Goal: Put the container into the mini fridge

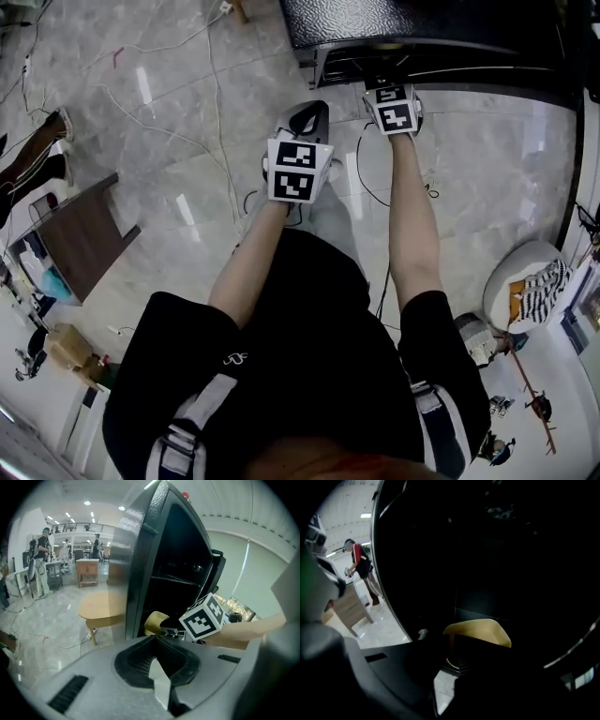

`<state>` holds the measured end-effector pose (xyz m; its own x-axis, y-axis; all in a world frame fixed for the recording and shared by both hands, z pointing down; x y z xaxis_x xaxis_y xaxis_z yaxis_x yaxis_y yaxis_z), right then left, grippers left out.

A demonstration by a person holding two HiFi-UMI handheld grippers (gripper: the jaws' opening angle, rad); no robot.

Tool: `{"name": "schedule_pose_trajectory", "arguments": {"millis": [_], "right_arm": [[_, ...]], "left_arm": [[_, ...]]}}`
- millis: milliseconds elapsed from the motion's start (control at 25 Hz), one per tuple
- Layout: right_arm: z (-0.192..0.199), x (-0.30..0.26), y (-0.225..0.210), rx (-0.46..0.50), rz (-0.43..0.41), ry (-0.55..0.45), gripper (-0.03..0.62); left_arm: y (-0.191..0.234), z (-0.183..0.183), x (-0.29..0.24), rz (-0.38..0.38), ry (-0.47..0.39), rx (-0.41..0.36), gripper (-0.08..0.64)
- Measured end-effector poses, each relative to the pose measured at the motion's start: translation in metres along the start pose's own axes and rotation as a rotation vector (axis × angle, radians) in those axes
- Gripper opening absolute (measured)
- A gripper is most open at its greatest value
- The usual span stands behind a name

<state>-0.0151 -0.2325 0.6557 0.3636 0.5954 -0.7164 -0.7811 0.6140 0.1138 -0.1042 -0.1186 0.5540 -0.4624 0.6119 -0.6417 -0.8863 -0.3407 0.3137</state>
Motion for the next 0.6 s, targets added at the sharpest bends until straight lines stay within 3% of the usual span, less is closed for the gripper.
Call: {"name": "schedule_pose_trajectory", "arguments": {"millis": [320, 600], "right_arm": [[0.008, 0.129, -0.062, -0.467, 0.235, -0.221, 0.020], [0.038, 0.280, -0.122, -0.645, 0.529, -0.403, 0.015]], "left_arm": [[-0.067, -0.032, -0.008, 0.141, -0.068, -0.098, 0.006], [-0.168, -0.079, -0.012, 0.334, -0.167, -0.222, 0.006]]}}
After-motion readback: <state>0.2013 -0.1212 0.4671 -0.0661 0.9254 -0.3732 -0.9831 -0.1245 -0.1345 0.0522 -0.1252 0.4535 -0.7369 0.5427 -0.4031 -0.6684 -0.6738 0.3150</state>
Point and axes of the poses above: the fingertips, and each gripper's own axes: x backward along the fingers, y to its left, z out of its underside, the point moved 1 cm from there along x, backward along the fingers, and after that the axes turned 7 degrees about z, right-handed, at the moved point
